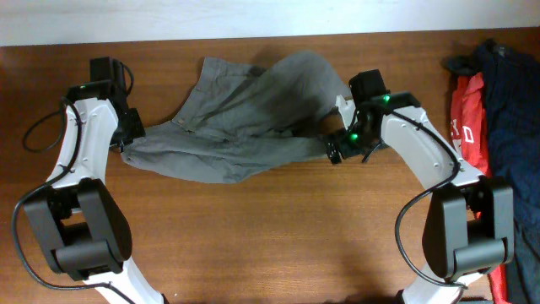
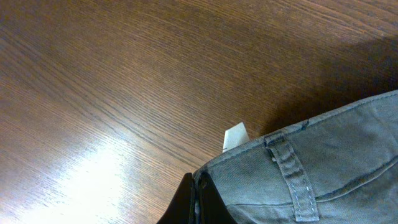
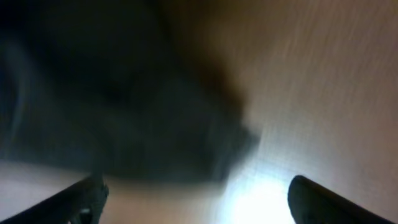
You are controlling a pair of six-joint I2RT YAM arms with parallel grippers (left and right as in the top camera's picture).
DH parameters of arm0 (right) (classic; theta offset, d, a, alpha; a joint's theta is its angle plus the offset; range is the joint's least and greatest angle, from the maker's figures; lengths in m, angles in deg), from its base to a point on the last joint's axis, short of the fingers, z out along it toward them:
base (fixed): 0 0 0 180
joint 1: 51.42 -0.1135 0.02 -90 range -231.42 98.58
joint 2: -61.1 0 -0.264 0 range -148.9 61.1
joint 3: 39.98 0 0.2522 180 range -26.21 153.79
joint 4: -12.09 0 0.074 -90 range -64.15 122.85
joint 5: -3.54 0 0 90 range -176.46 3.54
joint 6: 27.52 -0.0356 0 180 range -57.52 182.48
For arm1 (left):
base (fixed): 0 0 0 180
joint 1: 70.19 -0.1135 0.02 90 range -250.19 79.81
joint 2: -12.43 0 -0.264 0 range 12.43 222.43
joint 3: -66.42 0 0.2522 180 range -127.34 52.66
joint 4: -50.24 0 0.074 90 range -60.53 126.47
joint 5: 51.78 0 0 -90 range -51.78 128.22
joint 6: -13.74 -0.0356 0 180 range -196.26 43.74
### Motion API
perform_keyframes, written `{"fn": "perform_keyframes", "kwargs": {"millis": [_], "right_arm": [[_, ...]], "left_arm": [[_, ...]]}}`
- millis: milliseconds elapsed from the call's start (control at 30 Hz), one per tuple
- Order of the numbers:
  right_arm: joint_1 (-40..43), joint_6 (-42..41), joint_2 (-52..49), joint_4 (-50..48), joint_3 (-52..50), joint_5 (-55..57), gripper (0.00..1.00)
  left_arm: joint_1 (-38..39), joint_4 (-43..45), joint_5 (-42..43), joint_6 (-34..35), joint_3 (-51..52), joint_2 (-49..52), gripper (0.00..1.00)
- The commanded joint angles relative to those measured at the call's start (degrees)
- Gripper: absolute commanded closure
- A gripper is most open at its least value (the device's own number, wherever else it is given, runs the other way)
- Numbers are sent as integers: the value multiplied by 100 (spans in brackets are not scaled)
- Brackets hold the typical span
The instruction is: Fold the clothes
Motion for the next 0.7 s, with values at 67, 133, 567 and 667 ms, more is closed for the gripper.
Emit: {"fn": "perform_keyframes", "kwargs": {"millis": [67,133,567,667], "right_arm": [[-39,472,11,-704,-216,-1095,58],[-107,531,13,-645,-216,-1497,89],[-361,398,1467,2581,564,-2096,96],[-348,-79,2002,2667,879,-2103,96]], "left_arm": [[-9,11,-81,70,-39,-42,100],[-9,11,-81,70,-39,-42,100],[-9,15,-85,70,-39,-42,100],[-9,33,-85,70,-39,-42,100]]}}
